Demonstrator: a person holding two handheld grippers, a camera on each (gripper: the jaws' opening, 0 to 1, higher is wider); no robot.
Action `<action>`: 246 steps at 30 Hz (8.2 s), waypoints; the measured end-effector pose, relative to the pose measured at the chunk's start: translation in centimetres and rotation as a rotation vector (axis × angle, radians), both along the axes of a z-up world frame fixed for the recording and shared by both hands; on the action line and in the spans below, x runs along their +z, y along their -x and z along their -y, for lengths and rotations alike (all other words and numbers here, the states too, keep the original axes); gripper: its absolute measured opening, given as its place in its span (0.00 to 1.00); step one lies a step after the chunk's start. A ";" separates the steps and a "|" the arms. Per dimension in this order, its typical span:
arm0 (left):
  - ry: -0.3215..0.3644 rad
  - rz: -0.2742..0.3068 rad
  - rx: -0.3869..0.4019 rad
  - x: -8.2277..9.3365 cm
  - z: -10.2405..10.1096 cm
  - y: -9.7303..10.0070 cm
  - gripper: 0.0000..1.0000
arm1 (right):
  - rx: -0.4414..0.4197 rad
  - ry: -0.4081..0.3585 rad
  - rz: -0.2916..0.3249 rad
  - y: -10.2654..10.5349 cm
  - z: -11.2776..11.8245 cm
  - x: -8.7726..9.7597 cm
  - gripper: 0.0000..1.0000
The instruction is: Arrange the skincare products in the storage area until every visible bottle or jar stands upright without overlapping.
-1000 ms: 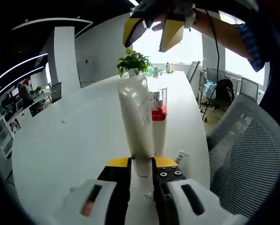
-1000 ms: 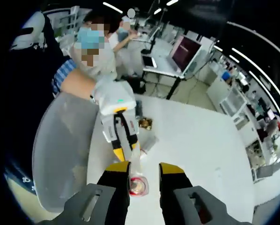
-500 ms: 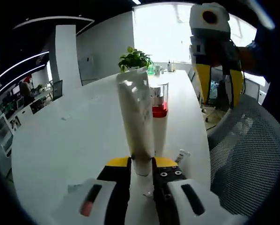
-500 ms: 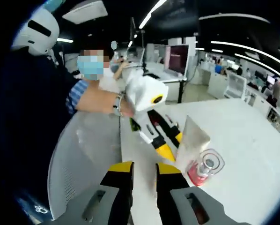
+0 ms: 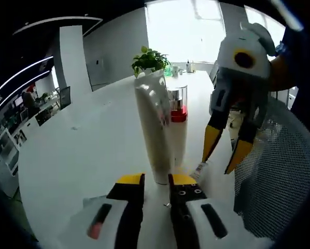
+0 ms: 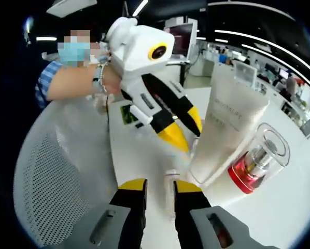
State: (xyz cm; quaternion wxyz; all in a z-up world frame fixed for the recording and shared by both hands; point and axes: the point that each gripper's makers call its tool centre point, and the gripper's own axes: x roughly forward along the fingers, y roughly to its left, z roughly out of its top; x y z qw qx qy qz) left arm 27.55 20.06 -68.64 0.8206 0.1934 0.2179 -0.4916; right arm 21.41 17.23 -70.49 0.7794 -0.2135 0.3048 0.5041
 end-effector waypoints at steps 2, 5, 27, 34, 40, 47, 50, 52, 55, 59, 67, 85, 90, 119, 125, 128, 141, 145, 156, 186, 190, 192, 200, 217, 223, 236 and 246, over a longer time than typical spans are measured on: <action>-0.025 0.009 0.018 0.2 -0.9 0.1 0.15 | -0.021 0.011 0.012 -0.5 -0.1 -0.3 0.15; -0.054 0.015 0.025 0.1 -1.5 0.2 0.17 | -0.057 0.020 0.021 -1.1 -0.1 -0.7 0.15; -0.138 -0.084 0.099 -1.7 -3.8 2.0 0.20 | -0.060 0.132 0.035 -0.7 0.5 -3.7 0.24; -0.162 -0.082 0.090 -2.1 -3.9 2.1 0.22 | -0.059 0.150 0.033 -0.8 0.7 -4.1 0.24; -0.167 -0.078 0.092 -2.0 -4.1 2.0 0.23 | -0.068 0.154 0.026 -0.8 0.9 -4.3 0.23; -0.175 -0.075 0.069 -2.2 -3.8 2.3 0.24 | -0.062 0.162 0.033 -1.1 0.7 -4.3 0.22; -0.173 -0.077 0.066 -2.2 -3.8 2.4 0.25 | -0.042 0.185 0.044 -1.4 0.3 -4.5 0.21; -0.173 -0.076 0.064 -2.1 -3.8 2.4 0.25 | -0.032 0.200 0.051 -1.7 0.0 -4.7 0.21; -0.168 -0.071 0.061 -2.0 -3.8 2.4 0.26 | -0.021 0.211 0.057 -2.0 -0.7 -4.8 0.21; -0.162 -0.068 0.056 -1.8 -3.7 2.4 0.26 | -0.006 0.225 0.052 -2.3 -1.3 -5.1 0.20; -0.146 -0.062 0.038 -1.5 -3.3 2.5 0.27 | -0.020 0.258 0.032 -2.4 -1.1 -6.0 0.15; -0.116 -0.082 0.033 -1.6 -3.0 2.6 0.28 | -0.015 0.293 0.016 -2.1 -0.7 -6.4 0.15; -0.093 -0.097 0.035 -1.4 -3.0 2.6 0.28 | -0.023 0.330 -0.004 -1.6 -0.4 -6.5 0.14; 0.079 -0.320 0.013 -0.6 -3.3 4.4 0.31 | -0.095 -0.109 -0.235 1.1 -1.4 -2.3 0.14; 0.103 -0.370 0.002 -0.6 -3.1 4.8 0.29 | -0.138 -0.213 -0.264 0.3 -1.7 -1.0 0.14; 0.099 -0.366 -0.001 -0.7 -3.0 4.8 0.28 | -0.148 -0.253 -0.280 0.2 -1.8 -0.7 0.14; 0.160 -0.423 -0.058 -0.3 -1.5 5.9 0.09 | -0.100 -0.349 -0.249 0.4 -3.0 1.0 0.14; 0.169 -0.383 -0.102 0.5 -0.9 6.1 0.09 | -0.121 -0.345 -0.218 -0.1 -2.4 0.7 0.14; 0.255 -0.351 -0.107 2.0 0.5 6.0 0.15 | -0.149 -0.354 -0.223 -1.0 -2.4 0.3 0.14; 0.250 -0.285 -0.175 1.1 4.8 6.3 0.14 | -0.217 -0.013 0.047 -2.2 3.9 -0.9 0.14; 0.240 -0.287 -0.149 0.8 4.7 6.0 0.15 | -0.217 0.021 0.037 -2.1 3.7 -1.6 0.15; 0.233 -0.291 -0.152 0.6 4.8 6.1 0.15 | -0.222 0.033 0.053 -2.4 3.7 -1.8 0.15; 0.209 -0.295 -0.156 0.0 5.3 6.3 0.15 | -0.275 0.064 0.023 -2.5 4.9 -2.3 0.16; 0.198 -0.291 -0.112 -0.1 4.3 5.4 0.14 | -0.338 0.152 0.008 -2.6 7.2 -3.6 0.12; 0.175 -0.283 -0.083 -0.4 3.5 5.1 0.15 | -0.315 0.181 -0.004 -2.3 7.5 -4.1 0.15; 0.066 -0.161 0.071 -0.4 -1.0 2.3 0.19 | -0.270 0.201 -0.086 -0.6 8.1 -4.5 0.24; 0.165 -0.162 0.217 1.3 -5.1 -1.0 0.24 | -0.259 0.217 -0.017 1.0 7.8 -2.7 0.25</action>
